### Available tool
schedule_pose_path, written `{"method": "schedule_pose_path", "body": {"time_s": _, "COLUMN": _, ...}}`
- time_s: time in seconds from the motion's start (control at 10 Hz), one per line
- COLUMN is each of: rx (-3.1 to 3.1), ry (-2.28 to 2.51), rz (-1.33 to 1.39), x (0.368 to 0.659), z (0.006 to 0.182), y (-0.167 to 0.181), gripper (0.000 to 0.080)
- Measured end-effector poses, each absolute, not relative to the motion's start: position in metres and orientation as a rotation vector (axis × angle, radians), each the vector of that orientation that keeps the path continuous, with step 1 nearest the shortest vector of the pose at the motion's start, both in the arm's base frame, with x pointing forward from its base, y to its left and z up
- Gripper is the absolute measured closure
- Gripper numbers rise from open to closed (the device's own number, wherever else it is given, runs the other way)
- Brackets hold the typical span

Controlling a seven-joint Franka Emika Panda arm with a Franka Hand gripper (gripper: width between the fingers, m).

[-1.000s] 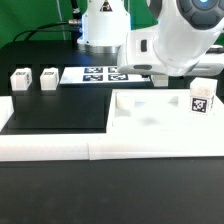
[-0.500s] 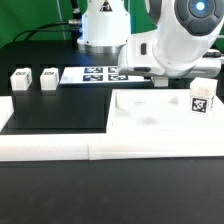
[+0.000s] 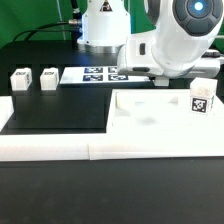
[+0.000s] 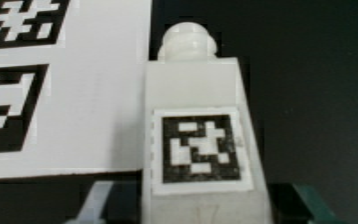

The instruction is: Assemble square table

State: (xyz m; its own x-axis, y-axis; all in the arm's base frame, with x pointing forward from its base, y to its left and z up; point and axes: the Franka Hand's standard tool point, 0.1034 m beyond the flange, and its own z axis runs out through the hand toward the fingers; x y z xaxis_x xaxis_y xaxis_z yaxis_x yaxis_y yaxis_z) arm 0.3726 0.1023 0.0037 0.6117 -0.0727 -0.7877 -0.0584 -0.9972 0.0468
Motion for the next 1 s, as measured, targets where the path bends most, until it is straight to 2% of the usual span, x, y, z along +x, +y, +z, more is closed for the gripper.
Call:
{"method": "schedule_pose_path", "body": {"time_s": 0.4, "rx": 2.809, "ry": -0.12, "rz": -1.373, "x": 0.375, "z": 0.006, "y": 0.1, "gripper": 0.0509}}
{"method": "schedule_pose_path", "body": {"time_s": 0.6, "rx": 2.838, "ry": -0.02, "rz": -1.366, "x": 0.398, "z": 0.059, "y": 0.083, "gripper": 0.0509}}
{"method": "schedule_pose_path", "body": {"time_s": 0.7, "rx": 2.854, "ry": -0.013, "rz": -1.325, "x": 0.403, "z": 0.074, "y": 0.078, "gripper": 0.0509}}
{"method": "schedule_pose_path", "body": {"time_s": 0.8, "rx": 2.867, "ry": -0.013, "rz": -1.303, "x": 0.403, "z": 0.079, "y": 0.077, "gripper": 0.0509}}
{"method": "schedule_pose_path", "body": {"time_s": 1.0, "rx": 2.944, "ry": -0.011, "rz": -1.132, "x": 0.409, "z": 0.073, "y": 0.078, "gripper": 0.0509}}
